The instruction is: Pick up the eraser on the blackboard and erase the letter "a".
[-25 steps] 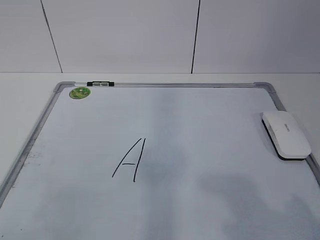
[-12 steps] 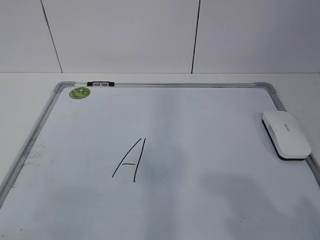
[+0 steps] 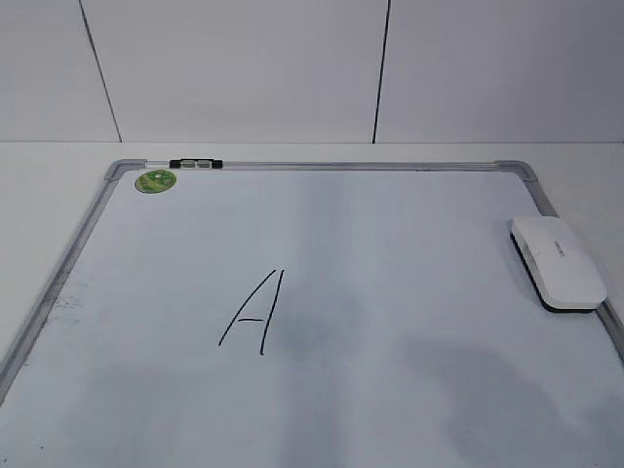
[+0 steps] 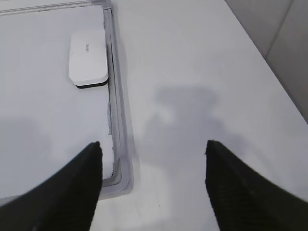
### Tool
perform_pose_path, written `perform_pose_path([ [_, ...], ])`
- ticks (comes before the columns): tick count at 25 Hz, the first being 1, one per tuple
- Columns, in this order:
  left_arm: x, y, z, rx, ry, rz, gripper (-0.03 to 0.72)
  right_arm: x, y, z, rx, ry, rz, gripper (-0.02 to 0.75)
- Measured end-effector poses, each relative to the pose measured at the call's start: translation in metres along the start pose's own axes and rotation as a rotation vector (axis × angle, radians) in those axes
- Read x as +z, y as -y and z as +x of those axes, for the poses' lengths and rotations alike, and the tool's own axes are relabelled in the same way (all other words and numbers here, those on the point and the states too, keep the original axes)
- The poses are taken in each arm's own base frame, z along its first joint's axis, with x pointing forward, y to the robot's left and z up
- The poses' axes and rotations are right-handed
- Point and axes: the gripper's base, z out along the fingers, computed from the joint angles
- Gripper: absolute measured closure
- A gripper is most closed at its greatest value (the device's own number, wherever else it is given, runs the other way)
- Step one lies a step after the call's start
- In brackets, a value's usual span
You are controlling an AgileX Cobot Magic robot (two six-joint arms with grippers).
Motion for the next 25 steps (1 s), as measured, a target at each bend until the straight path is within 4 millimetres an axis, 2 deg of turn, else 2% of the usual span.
perform_pose_path([
  [25, 0.0000, 0.0000, 0.0000, 0.000, 0.000, 0.000, 0.453, -0.0002, -0.0001, 0.0001, 0.007, -0.001, 0.012, 0.197],
])
